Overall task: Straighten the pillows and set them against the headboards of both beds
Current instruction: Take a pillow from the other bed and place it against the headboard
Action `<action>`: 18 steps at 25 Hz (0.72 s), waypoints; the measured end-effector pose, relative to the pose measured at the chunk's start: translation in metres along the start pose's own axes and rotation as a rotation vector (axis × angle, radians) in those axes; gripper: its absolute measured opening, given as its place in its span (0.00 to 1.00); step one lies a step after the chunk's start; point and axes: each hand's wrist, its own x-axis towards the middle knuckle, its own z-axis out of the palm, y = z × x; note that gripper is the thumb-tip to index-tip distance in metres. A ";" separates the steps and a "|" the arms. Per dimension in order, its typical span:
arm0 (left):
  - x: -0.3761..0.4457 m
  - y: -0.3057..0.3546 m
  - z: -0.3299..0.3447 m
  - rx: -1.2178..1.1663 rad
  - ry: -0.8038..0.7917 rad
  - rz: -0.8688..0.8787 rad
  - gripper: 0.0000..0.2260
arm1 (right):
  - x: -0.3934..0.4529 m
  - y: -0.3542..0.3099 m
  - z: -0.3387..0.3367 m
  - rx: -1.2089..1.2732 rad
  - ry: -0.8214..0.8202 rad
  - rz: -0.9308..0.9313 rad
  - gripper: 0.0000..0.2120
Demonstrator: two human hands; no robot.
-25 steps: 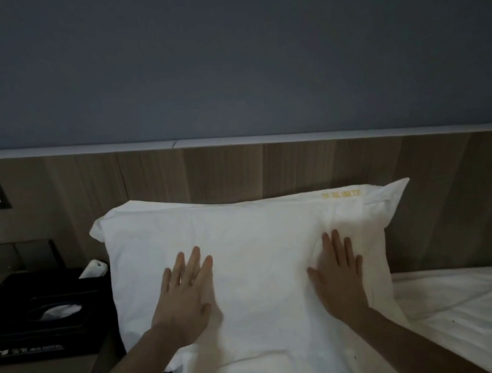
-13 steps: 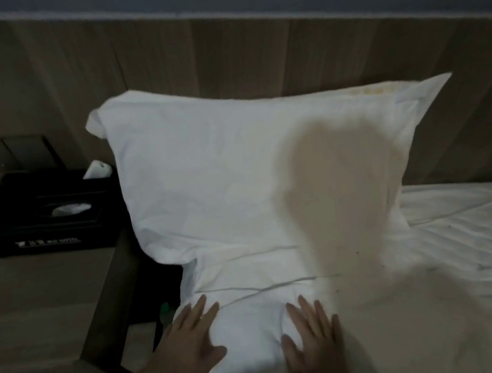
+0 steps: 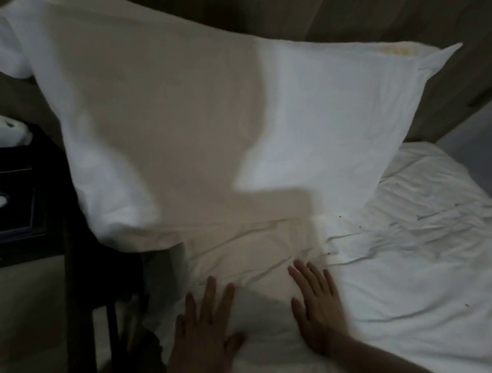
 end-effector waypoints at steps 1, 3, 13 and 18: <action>0.000 0.002 -0.008 -0.001 -0.028 -0.013 0.37 | -0.002 -0.004 -0.004 -0.008 -0.036 0.018 0.30; -0.005 0.000 -0.040 0.076 -0.072 0.021 0.39 | 0.001 -0.023 -0.016 -0.013 -0.106 0.123 0.30; -0.135 0.057 -0.264 0.153 -0.333 0.138 0.29 | -0.104 -0.173 -0.241 0.825 -0.268 0.605 0.22; -0.231 0.113 -0.333 0.026 -0.268 0.281 0.23 | -0.199 -0.220 -0.361 1.162 -0.056 0.753 0.18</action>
